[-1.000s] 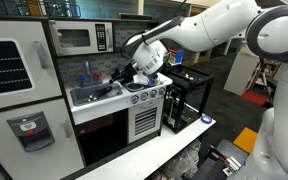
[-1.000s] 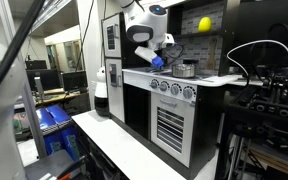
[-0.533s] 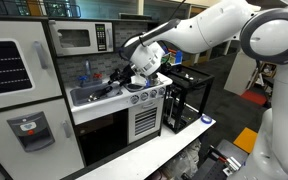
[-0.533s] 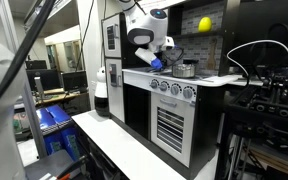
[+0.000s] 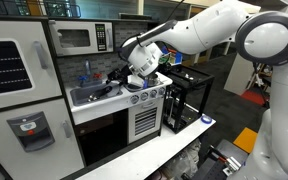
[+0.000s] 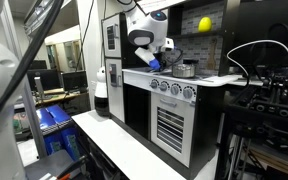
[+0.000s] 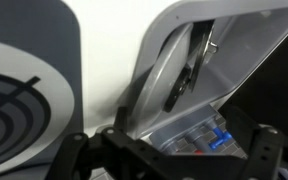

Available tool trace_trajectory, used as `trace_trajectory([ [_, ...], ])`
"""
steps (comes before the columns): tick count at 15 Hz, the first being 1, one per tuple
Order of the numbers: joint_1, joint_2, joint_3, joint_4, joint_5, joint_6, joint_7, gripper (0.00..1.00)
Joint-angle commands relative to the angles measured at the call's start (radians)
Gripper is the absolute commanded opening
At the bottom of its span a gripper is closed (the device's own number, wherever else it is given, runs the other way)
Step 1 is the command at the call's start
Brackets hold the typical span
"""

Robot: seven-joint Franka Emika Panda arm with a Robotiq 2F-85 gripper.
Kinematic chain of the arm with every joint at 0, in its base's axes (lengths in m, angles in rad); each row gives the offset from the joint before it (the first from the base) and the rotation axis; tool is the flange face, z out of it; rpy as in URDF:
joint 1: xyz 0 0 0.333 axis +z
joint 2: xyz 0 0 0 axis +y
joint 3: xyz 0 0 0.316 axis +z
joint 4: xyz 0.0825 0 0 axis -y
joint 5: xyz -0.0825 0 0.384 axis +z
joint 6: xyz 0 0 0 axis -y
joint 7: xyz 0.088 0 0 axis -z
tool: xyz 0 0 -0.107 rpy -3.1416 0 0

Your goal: Remove the lid from the sink and put it on the stove

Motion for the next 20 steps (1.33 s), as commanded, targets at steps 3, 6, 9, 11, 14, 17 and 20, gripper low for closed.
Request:
trace_trajectory([
  [3, -0.013, 0.036, 0.016, 0.048, 0.055, -0.015, -0.015, 0.60],
  [6, -0.008, 0.036, 0.015, 0.046, 0.051, -0.010, -0.011, 0.38],
  [9, -0.005, 0.037, 0.018, 0.041, 0.047, -0.005, -0.013, 0.18],
  [11, -0.006, 0.034, 0.019, 0.037, 0.047, -0.005, -0.014, 0.04],
  [14, -0.003, 0.022, 0.022, 0.037, 0.045, -0.012, -0.019, 0.03],
  [17, 0.007, -0.027, 0.018, 0.005, 0.006, -0.025, -0.024, 0.04],
  [20, 0.033, -0.090, 0.005, -0.046, -0.059, 0.010, -0.010, 0.03],
])
